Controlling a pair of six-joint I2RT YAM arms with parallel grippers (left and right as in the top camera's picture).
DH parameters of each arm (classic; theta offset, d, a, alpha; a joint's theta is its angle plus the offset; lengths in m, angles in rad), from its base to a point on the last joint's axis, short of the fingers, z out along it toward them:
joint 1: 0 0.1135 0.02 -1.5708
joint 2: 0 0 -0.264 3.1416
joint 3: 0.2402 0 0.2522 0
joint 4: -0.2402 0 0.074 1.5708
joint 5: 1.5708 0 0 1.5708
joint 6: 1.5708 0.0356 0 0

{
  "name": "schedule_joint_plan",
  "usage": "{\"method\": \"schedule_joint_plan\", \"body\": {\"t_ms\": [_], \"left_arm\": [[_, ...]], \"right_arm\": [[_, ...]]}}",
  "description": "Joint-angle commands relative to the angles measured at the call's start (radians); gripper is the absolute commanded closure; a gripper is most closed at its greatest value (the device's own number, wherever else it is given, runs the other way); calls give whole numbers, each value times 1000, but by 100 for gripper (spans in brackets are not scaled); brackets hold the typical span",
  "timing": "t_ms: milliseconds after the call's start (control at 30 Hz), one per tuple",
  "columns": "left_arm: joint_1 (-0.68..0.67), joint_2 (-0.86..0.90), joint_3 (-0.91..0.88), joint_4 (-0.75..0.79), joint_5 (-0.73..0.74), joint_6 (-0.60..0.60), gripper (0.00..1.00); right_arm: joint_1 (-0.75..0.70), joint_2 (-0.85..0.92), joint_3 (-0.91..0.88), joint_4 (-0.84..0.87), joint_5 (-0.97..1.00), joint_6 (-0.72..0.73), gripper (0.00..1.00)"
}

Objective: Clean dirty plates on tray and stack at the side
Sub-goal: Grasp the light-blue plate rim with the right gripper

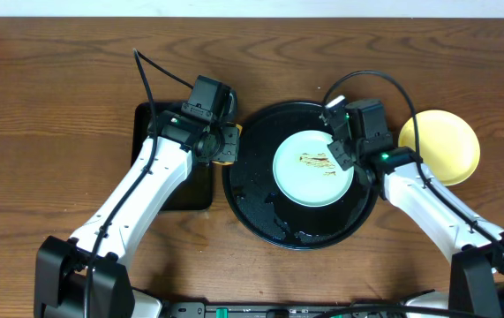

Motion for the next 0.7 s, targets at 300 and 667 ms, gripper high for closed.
{"method": "schedule_joint_plan", "body": {"t_ms": [300, 667], "left_arm": [[2, -3, 5, -2, -8, 5, 92], [1, -3, 5, -2, -8, 5, 92]], "right_arm": [[-6, -73, -3, -375, -312, 686, 58], [-6, -73, -7, -613, -254, 1008, 54]]}}
